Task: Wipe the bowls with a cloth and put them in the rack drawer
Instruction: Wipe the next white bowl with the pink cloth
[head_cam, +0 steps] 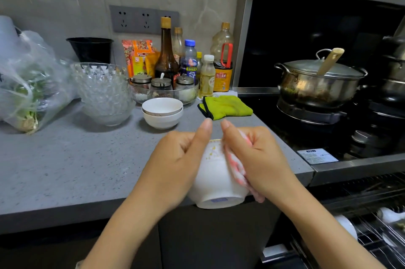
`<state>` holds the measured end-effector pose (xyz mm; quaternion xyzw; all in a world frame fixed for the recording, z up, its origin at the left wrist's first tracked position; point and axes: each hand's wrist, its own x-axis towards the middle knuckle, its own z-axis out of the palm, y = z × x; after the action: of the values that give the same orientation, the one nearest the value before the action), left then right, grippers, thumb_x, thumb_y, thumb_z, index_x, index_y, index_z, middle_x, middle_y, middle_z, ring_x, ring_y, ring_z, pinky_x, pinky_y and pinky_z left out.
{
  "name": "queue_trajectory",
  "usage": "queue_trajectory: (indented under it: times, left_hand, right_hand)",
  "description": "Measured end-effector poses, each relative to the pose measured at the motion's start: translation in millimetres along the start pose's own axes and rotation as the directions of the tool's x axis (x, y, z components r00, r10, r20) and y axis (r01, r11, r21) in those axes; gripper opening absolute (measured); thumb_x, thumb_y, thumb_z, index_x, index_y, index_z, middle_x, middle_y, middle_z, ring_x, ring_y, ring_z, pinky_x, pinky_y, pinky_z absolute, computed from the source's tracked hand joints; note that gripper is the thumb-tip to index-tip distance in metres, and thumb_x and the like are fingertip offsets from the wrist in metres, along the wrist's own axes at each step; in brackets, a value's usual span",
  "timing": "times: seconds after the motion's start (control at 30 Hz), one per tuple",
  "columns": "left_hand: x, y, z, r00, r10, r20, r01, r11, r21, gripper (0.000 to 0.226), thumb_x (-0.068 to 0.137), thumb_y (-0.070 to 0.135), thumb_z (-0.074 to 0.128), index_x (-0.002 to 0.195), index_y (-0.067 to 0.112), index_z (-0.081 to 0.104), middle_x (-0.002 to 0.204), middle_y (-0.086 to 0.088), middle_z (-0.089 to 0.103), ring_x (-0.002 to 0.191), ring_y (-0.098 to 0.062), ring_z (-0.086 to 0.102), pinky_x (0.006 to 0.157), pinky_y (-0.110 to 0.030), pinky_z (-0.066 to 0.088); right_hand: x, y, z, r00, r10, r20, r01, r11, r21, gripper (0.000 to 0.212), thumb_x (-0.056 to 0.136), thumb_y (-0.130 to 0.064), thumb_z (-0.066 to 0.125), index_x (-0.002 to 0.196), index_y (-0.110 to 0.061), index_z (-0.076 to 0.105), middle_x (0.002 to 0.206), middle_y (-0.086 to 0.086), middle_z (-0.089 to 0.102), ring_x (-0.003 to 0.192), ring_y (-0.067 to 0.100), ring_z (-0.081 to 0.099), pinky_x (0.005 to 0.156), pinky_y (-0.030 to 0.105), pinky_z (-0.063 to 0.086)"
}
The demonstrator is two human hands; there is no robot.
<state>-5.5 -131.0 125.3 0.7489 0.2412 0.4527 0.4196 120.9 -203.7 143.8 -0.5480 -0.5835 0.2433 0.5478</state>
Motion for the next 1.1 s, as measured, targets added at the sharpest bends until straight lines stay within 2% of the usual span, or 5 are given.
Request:
queue_trajectory:
  times: [0.23,0.37,0.57,0.77,1.1]
  left_hand:
    - [1.4,1.9,17.7,0.963,-0.081,-0.256,0.049,0.990,-0.130,0.076,0.082,0.064,0.058,0.043,0.003,0.034,0.044,-0.019,0.033,0.041,-0.022,0.033,0.044,-0.033,0.025]
    - [-2.4,-4.3,21.9,0.886,-0.276,-0.373,0.110,0.906,-0.409,0.070,0.090,0.043,0.053,0.058,-0.017,0.037,0.060,-0.014,0.043,0.056,-0.025,0.039,0.054,-0.032,0.028]
    - [-1.1,-4.6,31.5,0.841,-0.190,-0.506,0.066,0.965,-0.253,0.065,0.094,0.042,0.048,0.037,0.013,0.036,0.039,0.000,0.034,0.043,-0.016,0.032,0.046,-0.028,0.026]
    - [-3.8,-4.3,25.2,0.885,-0.212,-0.413,0.053,0.930,-0.364,0.075,0.079,0.055,0.057,0.062,-0.017,0.044,0.059,-0.017,0.050,0.058,-0.024,0.042,0.055,-0.039,0.032]
    - [-12.1,-6.6,11.2,0.921,-0.329,-0.208,0.171,0.822,-0.544,0.069,0.069,0.049,0.057,0.077,-0.019,0.053,0.069,-0.021,0.052,0.049,-0.023,0.051,0.046,-0.023,0.037]
  right_hand:
    - [-3.7,7.6,10.3,0.986,-0.112,-0.122,0.122,0.989,0.082,0.065,0.100,-0.037,0.035,0.044,-0.005,0.045,0.033,0.004,0.044,0.027,0.008,0.041,0.038,0.008,0.034]
    - [-8.5,29.7,16.0,0.983,-0.052,-0.179,0.060,0.997,0.041,0.046,0.093,-0.055,0.032,0.120,-0.032,0.063,0.091,-0.015,0.068,0.088,-0.004,0.061,0.076,0.014,0.045]
    - [-12.9,28.0,39.1,0.881,-0.449,-0.147,0.288,0.757,-0.586,0.045,0.101,-0.033,0.030,0.142,-0.022,0.043,0.147,-0.012,0.042,0.141,0.000,0.026,0.116,0.034,0.024]
    - [-5.9,19.5,26.9,0.958,-0.198,-0.209,0.179,0.978,-0.105,0.039,0.096,-0.050,0.033,0.122,-0.039,0.060,0.093,-0.030,0.063,0.111,0.000,0.057,0.080,0.015,0.047]
    - [-8.6,14.2,7.2,0.986,0.030,-0.165,-0.003,0.987,0.161,0.075,0.095,-0.053,0.031,0.048,0.006,0.039,0.041,0.021,0.039,0.036,0.026,0.039,0.041,0.019,0.034]
